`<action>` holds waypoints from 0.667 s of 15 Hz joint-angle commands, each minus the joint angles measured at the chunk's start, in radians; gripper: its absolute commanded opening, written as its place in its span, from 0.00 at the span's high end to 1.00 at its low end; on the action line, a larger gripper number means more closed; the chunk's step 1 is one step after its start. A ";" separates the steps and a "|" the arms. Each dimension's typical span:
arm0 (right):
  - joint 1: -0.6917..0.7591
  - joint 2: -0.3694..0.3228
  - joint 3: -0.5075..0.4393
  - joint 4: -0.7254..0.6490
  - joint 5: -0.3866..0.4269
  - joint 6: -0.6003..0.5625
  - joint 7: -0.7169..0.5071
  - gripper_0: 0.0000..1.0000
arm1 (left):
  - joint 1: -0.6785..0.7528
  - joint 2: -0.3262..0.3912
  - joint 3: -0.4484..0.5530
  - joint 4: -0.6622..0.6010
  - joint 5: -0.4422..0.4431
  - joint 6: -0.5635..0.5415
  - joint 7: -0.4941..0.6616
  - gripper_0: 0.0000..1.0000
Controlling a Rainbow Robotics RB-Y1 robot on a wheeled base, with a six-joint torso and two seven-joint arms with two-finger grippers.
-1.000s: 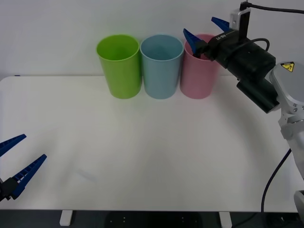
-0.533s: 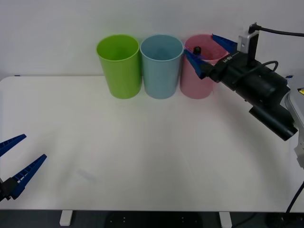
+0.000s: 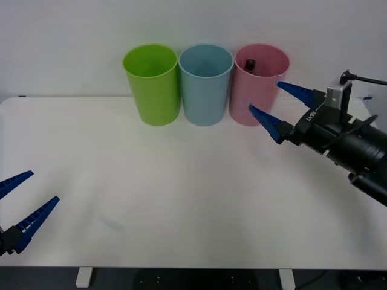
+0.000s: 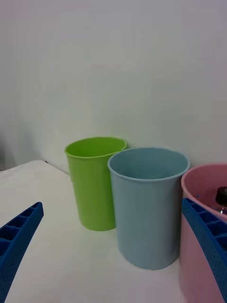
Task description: Grasp the object on the table and drop it into the matching bin: aluminum can to the light blue bin, PET bottle to the pink bin.
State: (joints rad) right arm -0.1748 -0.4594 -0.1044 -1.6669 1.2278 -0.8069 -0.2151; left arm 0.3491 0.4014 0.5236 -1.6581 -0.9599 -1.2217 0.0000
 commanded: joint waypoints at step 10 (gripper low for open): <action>0.319 -0.079 -0.069 -0.120 -0.074 -0.124 0.203 0.00 | 0.000 0.000 0.000 0.000 0.000 0.000 0.000 0.00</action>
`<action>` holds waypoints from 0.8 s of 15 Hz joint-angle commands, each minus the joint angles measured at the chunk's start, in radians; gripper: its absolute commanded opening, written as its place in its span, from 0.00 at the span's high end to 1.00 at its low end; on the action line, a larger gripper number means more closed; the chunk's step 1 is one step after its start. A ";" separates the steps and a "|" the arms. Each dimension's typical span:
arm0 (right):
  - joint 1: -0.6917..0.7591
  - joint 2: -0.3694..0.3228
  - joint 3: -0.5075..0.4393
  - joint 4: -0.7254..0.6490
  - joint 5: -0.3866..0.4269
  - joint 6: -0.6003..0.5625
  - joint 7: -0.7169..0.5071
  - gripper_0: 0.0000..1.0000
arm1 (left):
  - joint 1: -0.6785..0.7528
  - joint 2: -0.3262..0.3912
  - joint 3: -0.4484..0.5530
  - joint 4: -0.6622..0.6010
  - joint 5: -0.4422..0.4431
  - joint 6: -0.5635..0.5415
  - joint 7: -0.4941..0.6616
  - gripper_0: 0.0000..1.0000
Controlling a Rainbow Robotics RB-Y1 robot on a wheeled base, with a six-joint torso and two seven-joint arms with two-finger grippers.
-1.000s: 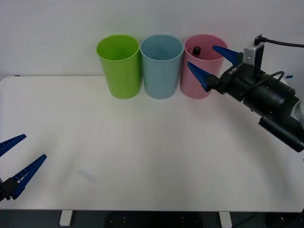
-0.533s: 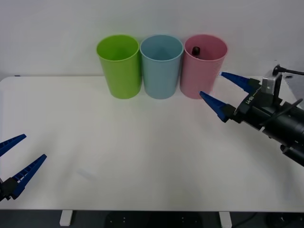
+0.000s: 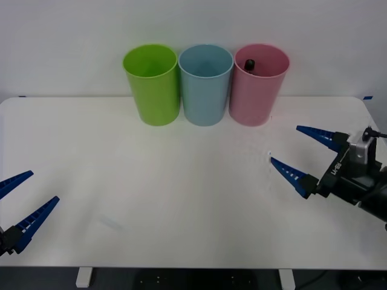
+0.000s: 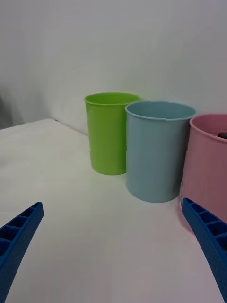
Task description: Grasp the object on the table and drop it into the matching bin: aluminum can to the light blue bin, PET bottle to the pink bin.
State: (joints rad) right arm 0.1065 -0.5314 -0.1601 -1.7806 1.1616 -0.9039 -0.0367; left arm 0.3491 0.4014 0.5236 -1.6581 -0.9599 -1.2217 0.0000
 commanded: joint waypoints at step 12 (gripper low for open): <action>0.148 -0.007 -0.101 -0.019 -0.025 -0.225 -0.003 0.00 | 0.000 0.000 0.000 0.000 0.000 0.000 0.000 0.00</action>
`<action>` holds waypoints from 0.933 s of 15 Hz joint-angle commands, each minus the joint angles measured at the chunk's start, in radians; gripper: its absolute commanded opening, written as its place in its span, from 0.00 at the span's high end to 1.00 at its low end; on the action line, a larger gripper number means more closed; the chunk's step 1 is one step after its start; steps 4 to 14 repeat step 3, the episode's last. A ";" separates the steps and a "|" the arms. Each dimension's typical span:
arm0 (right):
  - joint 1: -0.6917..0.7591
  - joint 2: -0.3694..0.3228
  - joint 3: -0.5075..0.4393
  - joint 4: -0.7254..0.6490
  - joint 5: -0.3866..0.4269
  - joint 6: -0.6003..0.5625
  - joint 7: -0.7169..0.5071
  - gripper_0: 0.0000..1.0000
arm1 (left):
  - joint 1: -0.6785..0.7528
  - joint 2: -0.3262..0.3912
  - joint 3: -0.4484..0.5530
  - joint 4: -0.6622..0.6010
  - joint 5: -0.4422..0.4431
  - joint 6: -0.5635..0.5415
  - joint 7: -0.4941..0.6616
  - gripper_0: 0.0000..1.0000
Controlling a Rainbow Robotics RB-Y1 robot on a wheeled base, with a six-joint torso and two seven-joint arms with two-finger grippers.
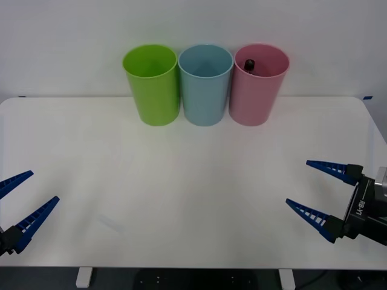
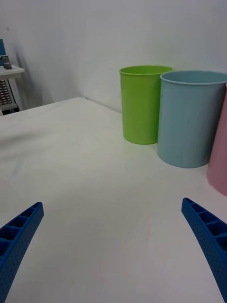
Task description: Grasp the object on the table and drop it into the matching bin: aluminum can to the light blue bin, PET bottle to the pink bin.
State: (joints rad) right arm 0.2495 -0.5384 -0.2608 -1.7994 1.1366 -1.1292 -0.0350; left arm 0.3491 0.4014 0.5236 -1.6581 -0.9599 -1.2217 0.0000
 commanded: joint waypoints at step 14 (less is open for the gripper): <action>0.007 0.000 0.000 -0.001 0.000 -0.001 -0.006 0.00 | 0.000 0.000 0.000 0.000 0.000 0.000 0.000 0.00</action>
